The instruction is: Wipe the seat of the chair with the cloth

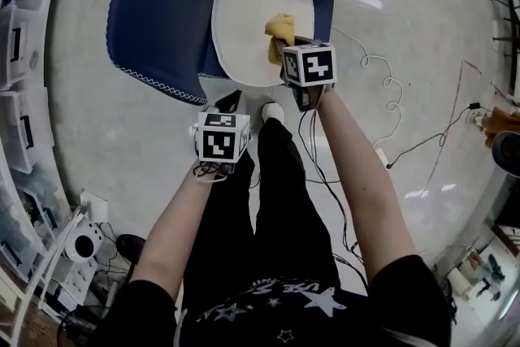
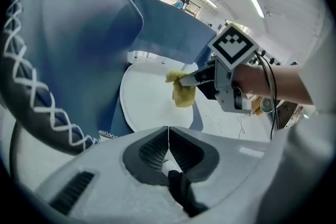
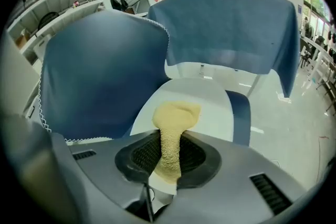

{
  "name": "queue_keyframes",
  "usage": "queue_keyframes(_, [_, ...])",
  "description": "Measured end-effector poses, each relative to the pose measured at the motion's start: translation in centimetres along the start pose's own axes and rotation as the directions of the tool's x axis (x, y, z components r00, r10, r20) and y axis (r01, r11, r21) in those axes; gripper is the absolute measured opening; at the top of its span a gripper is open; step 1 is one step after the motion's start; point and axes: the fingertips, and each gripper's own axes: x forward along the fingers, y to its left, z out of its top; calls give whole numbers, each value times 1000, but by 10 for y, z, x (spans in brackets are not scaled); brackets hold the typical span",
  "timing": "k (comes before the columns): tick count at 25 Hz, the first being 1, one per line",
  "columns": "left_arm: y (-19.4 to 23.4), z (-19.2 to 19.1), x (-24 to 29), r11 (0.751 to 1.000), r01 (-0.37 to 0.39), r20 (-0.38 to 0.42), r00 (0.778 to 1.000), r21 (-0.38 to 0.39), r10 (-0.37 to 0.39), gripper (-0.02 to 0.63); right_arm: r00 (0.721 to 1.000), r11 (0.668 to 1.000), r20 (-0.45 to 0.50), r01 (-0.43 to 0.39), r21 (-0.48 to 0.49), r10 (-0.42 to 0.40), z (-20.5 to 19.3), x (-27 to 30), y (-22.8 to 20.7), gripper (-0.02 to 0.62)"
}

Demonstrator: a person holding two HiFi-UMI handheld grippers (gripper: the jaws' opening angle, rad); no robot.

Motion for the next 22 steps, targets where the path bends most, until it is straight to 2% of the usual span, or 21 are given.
queue_keyframes(4, [6,-10,16,999,-39,4,999,-24,40,20,996,992,-17,-93,-81,92,10,35,29,71])
queue_keyframes(13, [31,-24,33,975,-123,7,992,-184,126,20,967,946,-87,-251,-206,238,16,107,92,71])
queue_keyframes(18, [35,-29,39,964,-137,-4,990,-227,140,20,959,929,-117,-278,-244,257,15,126,103,71])
queue_keyframes(22, [39,-28,41,964,-146,-14,989,-224,147,20,963,936,-126,-263,-233,239,12,127,94,71])
